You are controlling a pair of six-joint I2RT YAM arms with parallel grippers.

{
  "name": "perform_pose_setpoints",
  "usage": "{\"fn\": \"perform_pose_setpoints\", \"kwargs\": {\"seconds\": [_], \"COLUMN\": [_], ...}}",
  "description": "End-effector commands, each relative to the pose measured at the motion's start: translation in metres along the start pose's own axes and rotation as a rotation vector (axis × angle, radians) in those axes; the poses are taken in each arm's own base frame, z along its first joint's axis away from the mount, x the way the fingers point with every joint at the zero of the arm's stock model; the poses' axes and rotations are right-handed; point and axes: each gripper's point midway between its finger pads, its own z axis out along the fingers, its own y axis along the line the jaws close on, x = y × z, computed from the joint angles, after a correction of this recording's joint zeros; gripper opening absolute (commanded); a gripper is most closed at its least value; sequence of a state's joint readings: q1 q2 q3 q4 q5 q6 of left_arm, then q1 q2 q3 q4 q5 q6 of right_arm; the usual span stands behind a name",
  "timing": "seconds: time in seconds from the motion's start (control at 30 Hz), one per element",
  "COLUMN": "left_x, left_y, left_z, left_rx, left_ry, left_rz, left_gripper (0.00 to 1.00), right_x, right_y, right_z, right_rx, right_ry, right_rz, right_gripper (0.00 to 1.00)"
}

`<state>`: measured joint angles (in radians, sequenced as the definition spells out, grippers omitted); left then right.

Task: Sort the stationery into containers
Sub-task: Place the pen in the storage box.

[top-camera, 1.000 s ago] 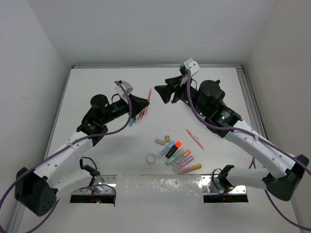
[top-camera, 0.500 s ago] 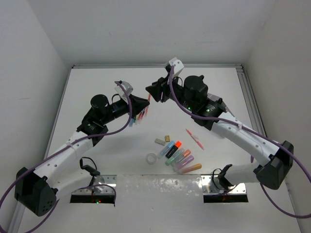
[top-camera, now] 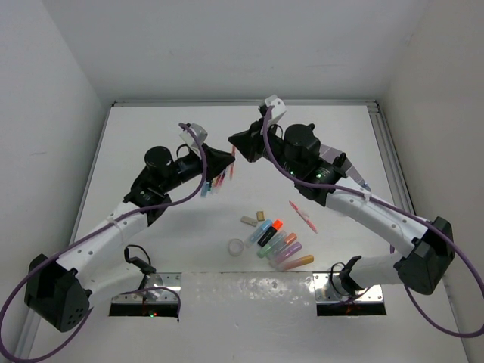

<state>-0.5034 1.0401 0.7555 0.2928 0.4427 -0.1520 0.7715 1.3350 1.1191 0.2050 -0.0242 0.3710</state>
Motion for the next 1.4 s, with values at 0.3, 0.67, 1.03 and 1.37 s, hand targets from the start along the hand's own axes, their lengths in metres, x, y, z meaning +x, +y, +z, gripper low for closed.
{"fn": "perform_pose_setpoints", "kwargs": {"seconds": [0.3,0.67,1.03,1.37], "left_x": [-0.06,-0.048,-0.035,-0.018], "left_y": [-0.019,-0.027,-0.016,0.026], "left_z": [0.008,0.009,0.005,-0.016], "left_rx": [0.055,0.084,0.043,-0.134], "left_ry": [-0.185,-0.153,-0.115,-0.062], "left_rz": [0.076,0.059,0.069,0.063], "left_gripper": [0.0,0.0,0.89,1.0], "right_x": [0.03,0.02,0.007,-0.029], "right_y": [-0.002,0.0,-0.042,-0.178], "right_z": [-0.004,0.0,-0.016,-0.124], "right_rx": [0.006,-0.005,0.166,0.79], "right_ry": [0.049,0.036,0.006,-0.049], "right_rz": [-0.001,-0.022,-0.025,-0.128], "right_gripper": [0.24,0.08,0.0,0.0]}}
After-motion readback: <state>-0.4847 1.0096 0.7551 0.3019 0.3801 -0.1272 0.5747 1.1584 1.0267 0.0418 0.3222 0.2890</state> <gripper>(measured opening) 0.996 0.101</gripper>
